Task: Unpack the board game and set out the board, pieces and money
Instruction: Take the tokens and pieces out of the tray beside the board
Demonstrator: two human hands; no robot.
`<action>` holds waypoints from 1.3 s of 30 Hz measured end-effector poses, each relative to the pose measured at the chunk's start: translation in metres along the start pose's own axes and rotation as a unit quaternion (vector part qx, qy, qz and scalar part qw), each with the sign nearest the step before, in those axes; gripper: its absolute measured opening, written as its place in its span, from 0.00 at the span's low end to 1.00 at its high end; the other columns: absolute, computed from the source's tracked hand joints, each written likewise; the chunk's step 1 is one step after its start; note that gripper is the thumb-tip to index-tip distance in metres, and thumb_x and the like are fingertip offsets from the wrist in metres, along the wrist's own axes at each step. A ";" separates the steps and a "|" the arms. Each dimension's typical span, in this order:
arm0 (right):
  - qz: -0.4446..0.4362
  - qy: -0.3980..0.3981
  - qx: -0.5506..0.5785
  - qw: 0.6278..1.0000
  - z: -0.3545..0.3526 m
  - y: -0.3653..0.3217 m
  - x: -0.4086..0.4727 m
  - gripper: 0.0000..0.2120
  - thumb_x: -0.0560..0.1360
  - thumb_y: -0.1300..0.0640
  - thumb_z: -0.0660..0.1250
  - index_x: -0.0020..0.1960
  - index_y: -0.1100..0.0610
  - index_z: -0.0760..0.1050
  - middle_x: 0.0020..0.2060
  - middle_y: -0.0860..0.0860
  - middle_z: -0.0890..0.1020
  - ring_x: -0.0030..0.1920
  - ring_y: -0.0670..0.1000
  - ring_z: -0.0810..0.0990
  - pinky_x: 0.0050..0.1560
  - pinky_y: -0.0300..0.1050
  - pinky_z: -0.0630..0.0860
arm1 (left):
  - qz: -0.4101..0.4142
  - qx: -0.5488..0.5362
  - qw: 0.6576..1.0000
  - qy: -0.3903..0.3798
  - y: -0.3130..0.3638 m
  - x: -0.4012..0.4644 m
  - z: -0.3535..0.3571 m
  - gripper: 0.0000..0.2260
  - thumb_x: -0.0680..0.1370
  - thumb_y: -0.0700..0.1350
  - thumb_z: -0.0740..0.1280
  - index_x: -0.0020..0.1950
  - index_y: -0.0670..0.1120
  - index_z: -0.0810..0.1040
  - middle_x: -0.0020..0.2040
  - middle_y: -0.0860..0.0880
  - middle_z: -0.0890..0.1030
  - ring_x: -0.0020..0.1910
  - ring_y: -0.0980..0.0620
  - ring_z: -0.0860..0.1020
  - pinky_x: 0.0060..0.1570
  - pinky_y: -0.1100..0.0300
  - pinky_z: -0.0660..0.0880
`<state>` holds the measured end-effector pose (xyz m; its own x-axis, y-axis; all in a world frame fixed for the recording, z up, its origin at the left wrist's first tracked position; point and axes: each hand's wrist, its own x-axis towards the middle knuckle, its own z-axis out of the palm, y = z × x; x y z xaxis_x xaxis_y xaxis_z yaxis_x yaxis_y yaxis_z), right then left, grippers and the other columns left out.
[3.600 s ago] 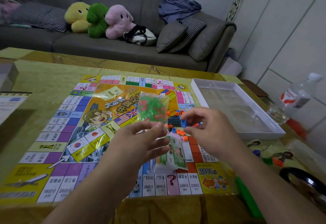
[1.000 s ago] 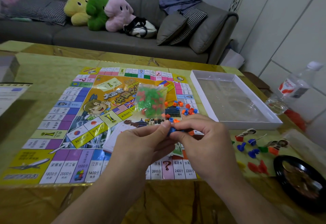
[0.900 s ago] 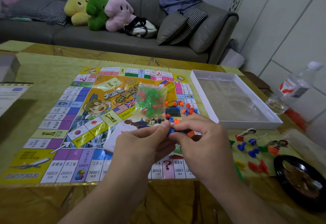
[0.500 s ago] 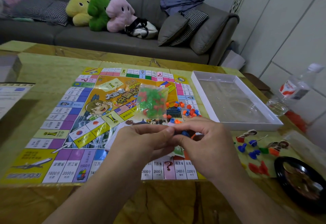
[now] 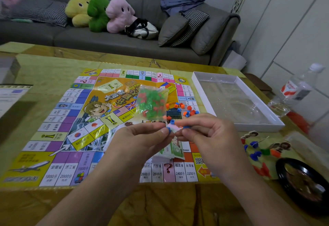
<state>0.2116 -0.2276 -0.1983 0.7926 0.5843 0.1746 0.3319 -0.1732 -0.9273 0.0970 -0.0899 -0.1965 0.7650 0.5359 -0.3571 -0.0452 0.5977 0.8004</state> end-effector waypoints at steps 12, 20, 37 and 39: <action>0.042 0.020 0.097 0.994 0.013 0.001 -0.010 0.09 0.69 0.50 0.74 0.48 0.49 0.88 0.43 0.46 0.89 0.46 0.50 0.87 0.42 0.44 0.85 | -0.049 -0.044 0.997 -0.043 -0.004 -0.007 0.005 0.05 0.73 0.36 0.73 0.44 0.36 0.87 0.48 0.35 0.87 0.43 0.45 0.87 0.39 0.60 0.84; 0.061 0.003 0.133 0.989 0.012 0.005 -0.008 0.10 0.67 0.50 0.74 0.45 0.50 0.89 0.43 0.51 0.89 0.47 0.56 0.88 0.47 0.53 0.87 | -0.062 -0.067 0.995 -0.041 -0.005 -0.007 0.006 0.06 0.70 0.34 0.73 0.44 0.33 0.86 0.48 0.33 0.86 0.41 0.44 0.87 0.36 0.62 0.83; -0.009 -0.022 -0.043 0.999 0.002 0.005 -0.002 0.13 0.80 0.59 0.72 0.56 0.41 0.87 0.49 0.39 0.86 0.51 0.43 0.84 0.49 0.45 0.84 | -0.058 -0.007 0.998 -0.012 -0.002 0.005 -0.002 0.07 0.75 0.31 0.71 0.52 0.30 0.83 0.43 0.36 0.86 0.37 0.48 0.86 0.37 0.62 0.83; 0.015 0.024 -0.035 0.999 -0.011 0.008 0.008 0.15 0.82 0.62 0.69 0.57 0.43 0.85 0.47 0.42 0.87 0.45 0.43 0.85 0.41 0.42 0.84 | -0.042 0.017 0.999 0.027 0.000 0.008 -0.004 0.07 0.75 0.31 0.72 0.52 0.31 0.82 0.43 0.36 0.86 0.37 0.47 0.86 0.36 0.62 0.83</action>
<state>0.2264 -0.2329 -0.2002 0.8261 0.5393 0.1634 0.3406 -0.2469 -0.9072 0.1008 -0.0831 -0.2010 0.7300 0.5162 -0.4479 0.0401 0.6219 0.7821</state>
